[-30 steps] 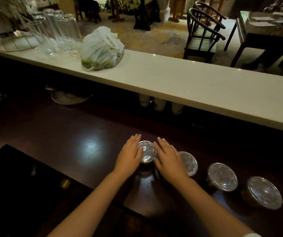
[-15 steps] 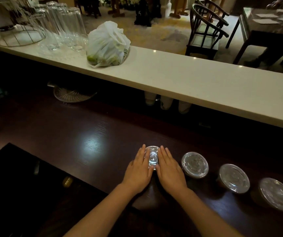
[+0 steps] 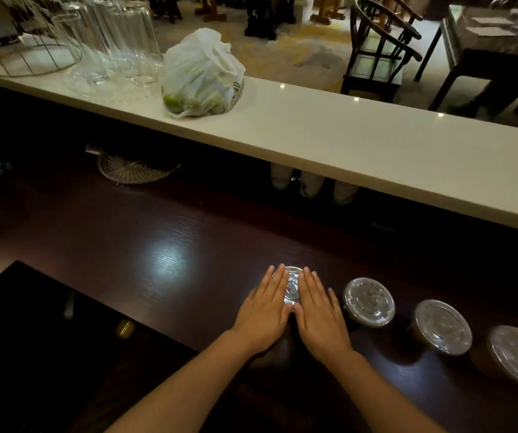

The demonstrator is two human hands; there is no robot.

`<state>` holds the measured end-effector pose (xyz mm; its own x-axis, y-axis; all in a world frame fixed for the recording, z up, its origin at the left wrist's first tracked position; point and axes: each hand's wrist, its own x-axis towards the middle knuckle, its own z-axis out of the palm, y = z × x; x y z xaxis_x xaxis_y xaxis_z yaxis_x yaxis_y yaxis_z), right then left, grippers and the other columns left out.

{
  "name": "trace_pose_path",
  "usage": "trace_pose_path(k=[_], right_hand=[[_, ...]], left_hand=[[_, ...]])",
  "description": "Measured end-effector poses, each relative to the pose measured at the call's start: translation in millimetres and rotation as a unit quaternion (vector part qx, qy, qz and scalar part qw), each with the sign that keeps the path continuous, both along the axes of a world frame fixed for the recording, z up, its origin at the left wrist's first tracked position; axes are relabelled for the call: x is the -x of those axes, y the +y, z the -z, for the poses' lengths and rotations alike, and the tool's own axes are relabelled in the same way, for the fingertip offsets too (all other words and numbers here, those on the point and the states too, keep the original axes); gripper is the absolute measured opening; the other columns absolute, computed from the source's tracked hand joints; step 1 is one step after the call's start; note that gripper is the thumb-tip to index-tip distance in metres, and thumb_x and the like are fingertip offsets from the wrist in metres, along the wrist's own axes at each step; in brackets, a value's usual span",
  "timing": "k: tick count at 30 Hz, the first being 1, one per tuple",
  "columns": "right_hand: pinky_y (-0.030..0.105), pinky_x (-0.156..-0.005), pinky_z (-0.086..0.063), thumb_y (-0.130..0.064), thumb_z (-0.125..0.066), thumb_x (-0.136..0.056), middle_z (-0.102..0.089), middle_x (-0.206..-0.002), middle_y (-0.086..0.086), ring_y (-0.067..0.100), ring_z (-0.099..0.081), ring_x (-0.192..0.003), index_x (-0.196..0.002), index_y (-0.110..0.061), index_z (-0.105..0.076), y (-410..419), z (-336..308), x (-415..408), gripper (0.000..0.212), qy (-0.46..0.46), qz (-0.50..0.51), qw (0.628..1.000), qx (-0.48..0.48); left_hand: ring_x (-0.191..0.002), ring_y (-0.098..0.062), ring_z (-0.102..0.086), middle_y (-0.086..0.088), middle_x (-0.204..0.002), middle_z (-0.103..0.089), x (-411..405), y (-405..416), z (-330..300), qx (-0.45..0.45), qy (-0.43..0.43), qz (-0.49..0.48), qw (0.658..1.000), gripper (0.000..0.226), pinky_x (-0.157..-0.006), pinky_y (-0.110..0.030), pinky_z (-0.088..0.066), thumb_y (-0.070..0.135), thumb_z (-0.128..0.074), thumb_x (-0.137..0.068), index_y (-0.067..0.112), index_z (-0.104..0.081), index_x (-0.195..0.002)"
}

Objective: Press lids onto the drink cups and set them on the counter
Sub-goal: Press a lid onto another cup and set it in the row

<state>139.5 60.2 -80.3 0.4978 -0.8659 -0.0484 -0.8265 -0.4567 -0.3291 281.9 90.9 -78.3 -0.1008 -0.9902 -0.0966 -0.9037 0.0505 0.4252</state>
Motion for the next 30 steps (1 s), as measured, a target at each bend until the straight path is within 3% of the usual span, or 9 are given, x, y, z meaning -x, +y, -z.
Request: trace_pose_path(k=[2, 4, 6, 8, 11, 15, 20, 27, 30], right_hand=[[0.040, -0.114, -0.005, -0.049, -0.001, -0.085, 0.001, -0.154, -0.001, 0.012, 0.003, -0.141, -0.146, -0.011, -0.007, 11.5, -2.7, -4.0, 0.073, 0.013, 0.038, 0.999, 0.003], [0.047, -0.106, -0.028, -0.045, -0.011, -0.093, -0.035, -0.147, 0.012, 0.023, -0.030, -0.136, -0.139, -0.003, -0.036, 27.3, -6.7, -4.9, 0.067, 0.025, 0.073, 0.997, 0.027], [0.048, -0.097, -0.041, -0.039, -0.019, -0.095, -0.057, -0.127, 0.015, 0.028, -0.054, -0.117, -0.126, -0.004, -0.053, 41.1, -9.6, -2.1, 0.058, 0.006, 0.084, 0.995, 0.059], [0.044, -0.097, -0.038, -0.031, -0.034, -0.088, -0.063, -0.111, 0.010, 0.026, -0.060, -0.103, -0.121, -0.007, -0.056, 47.3, -12.8, 2.1, 0.046, -0.036, 0.078, 0.992, 0.093], [0.039, -0.103, -0.025, -0.022, -0.037, -0.085, -0.058, -0.125, 0.011, 0.023, -0.048, -0.118, -0.127, -0.008, -0.048, 34.7, -12.9, 4.7, 0.046, -0.063, 0.053, 0.989, 0.119], [0.034, -0.109, -0.010, -0.029, -0.032, -0.090, -0.034, -0.147, 0.006, 0.017, -0.022, -0.136, -0.138, -0.008, -0.033, 7.4, -5.8, 4.6, 0.053, -0.021, 0.008, 0.997, 0.081], [0.035, -0.108, -0.012, -0.040, -0.012, -0.097, -0.026, -0.149, 0.002, 0.012, -0.016, -0.138, -0.142, -0.009, -0.027, 1.4, 3.6, 10.8, 0.056, -0.002, -0.015, 0.998, 0.055], [0.036, -0.110, -0.005, -0.035, -0.028, -0.092, -0.028, -0.149, 0.002, 0.011, -0.021, -0.137, -0.141, -0.010, -0.031, 0.0, 5.6, 9.4, 0.055, -0.014, -0.012, 0.999, 0.030], [0.036, -0.115, -0.002, -0.047, -0.009, -0.087, 0.002, -0.152, -0.008, 0.007, -0.006, -0.141, -0.144, -0.018, -0.003, 0.1, -0.8, 11.7, 0.065, -0.036, -0.037, 0.999, 0.016]], left_hand=[[-0.138, -0.006, 0.020, 0.011, -0.148, 0.021, -14.1, -4.9, -2.6, -0.015, -0.004, 0.065, 0.998, 0.060, -0.117, -0.033, -0.012, 0.038, -0.024, -0.099, 0.018, 0.008, -0.146], [-0.139, -0.007, 0.017, 0.010, -0.149, 0.019, -31.7, -12.0, -6.1, -0.012, -0.031, 0.116, 0.993, 0.063, -0.117, -0.034, -0.011, 0.041, -0.026, -0.097, 0.018, 0.005, -0.147], [-0.139, -0.007, 0.016, 0.010, -0.149, 0.018, -44.2, -15.6, -9.7, 0.010, -0.057, 0.076, 0.995, 0.068, -0.117, -0.037, -0.012, 0.049, -0.018, -0.091, 0.018, 0.004, -0.147], [-0.139, -0.007, 0.015, 0.009, -0.149, 0.018, -43.1, -9.7, -13.1, 0.034, -0.053, -0.019, 0.998, 0.068, -0.116, -0.038, -0.009, 0.048, -0.018, -0.090, 0.016, 0.003, -0.147], [-0.140, -0.008, 0.016, 0.009, -0.149, 0.018, -14.5, 8.5, -12.5, 0.032, -0.031, -0.049, 0.998, 0.067, -0.114, -0.036, -0.002, 0.047, -0.014, -0.089, 0.018, 0.006, -0.146], [-0.140, -0.009, 0.017, 0.009, -0.149, 0.019, 10.1, 15.8, 0.8, 0.010, -0.007, -0.066, 0.998, 0.070, -0.116, -0.039, -0.006, 0.051, 0.001, -0.082, 0.019, 0.010, -0.144], [-0.140, -0.013, 0.019, 0.005, -0.150, 0.021, 18.6, 13.9, -0.9, 0.016, -0.002, -0.078, 0.997, 0.066, -0.115, -0.036, -0.002, 0.047, 0.003, -0.081, 0.019, 0.016, -0.140], [-0.139, -0.010, 0.020, 0.005, -0.150, 0.020, 13.4, 9.7, 4.1, 0.007, 0.011, -0.060, 0.998, 0.066, -0.116, -0.030, -0.006, 0.050, 0.000, -0.083, 0.017, 0.018, -0.138], [-0.138, -0.005, 0.023, 0.008, -0.148, 0.024, 7.6, 12.6, 2.6, 0.005, 0.076, -0.039, 0.996, 0.060, -0.116, -0.025, -0.002, 0.048, -0.013, -0.092, 0.025, 0.018, -0.137]])
